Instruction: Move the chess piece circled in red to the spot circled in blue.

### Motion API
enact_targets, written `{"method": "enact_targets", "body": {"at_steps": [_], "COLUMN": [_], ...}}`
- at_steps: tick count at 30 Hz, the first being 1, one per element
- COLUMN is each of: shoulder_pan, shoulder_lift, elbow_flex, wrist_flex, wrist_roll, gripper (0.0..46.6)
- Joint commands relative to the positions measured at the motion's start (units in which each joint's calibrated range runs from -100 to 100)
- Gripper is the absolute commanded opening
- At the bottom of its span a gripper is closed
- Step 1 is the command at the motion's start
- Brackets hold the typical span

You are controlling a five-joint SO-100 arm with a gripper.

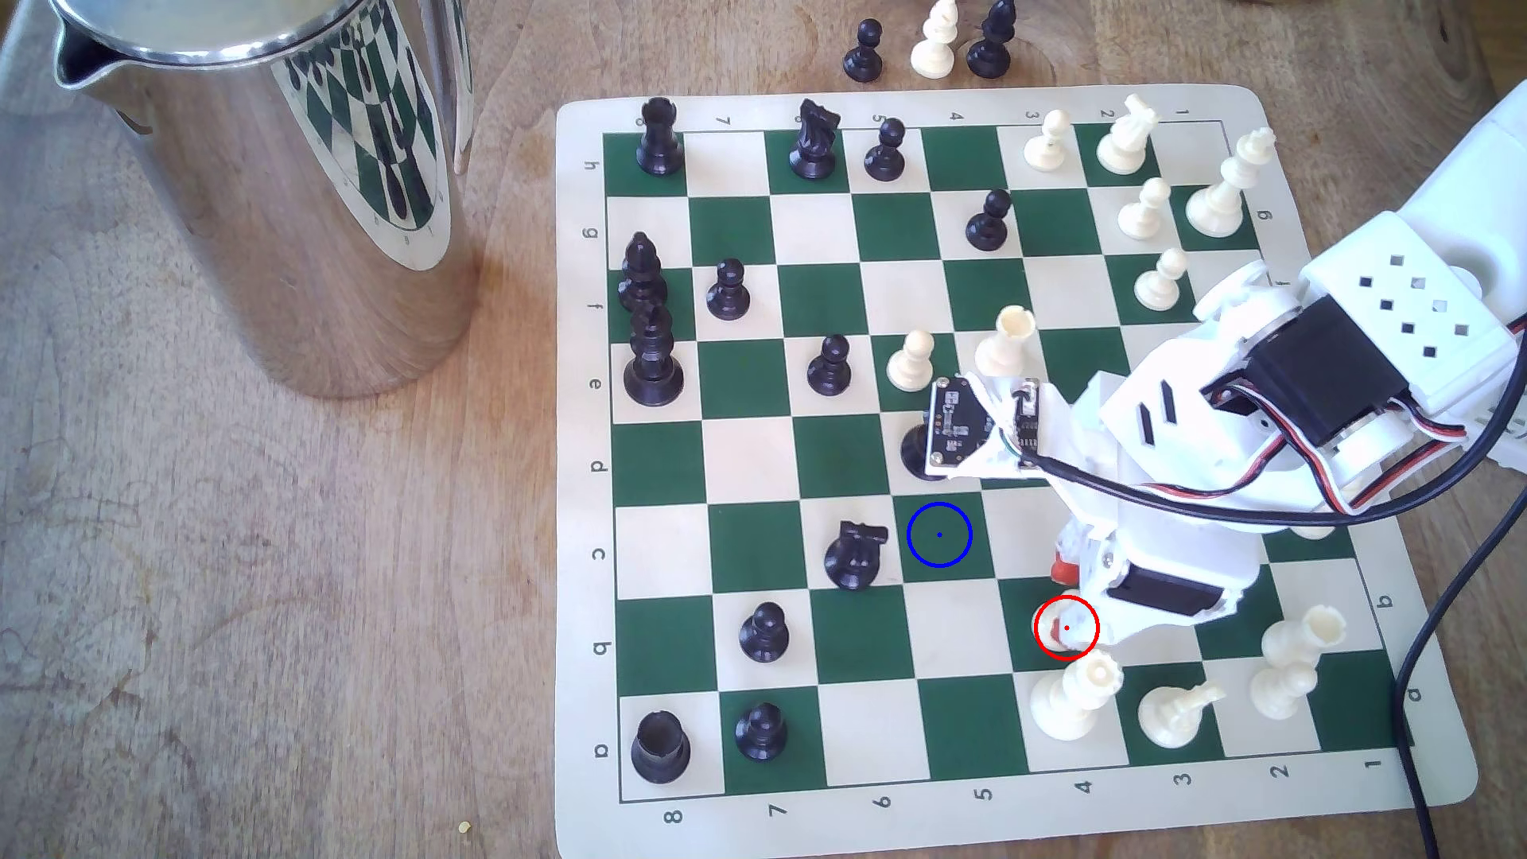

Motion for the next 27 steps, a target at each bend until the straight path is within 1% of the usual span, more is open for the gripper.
{"method": "enact_targets", "body": {"at_steps": [1,6,13,21,27], "shoulder_pan": [-0.3,-0.2,-0.1,0.9,2.6], "shoulder_lift": [-0.9,-0.9,-1.9,-7.7,-13.1], "elbow_flex": [-4.3,-4.3,-4.3,-4.7,-5.2], "wrist_flex": [-1.0,-1.0,-0.9,1.6,3.2], "wrist_roll": [-0.7,-0.8,-0.8,-0.6,0.1], "gripper": [5.3,3.0,2.5,2.3,2.6]}}
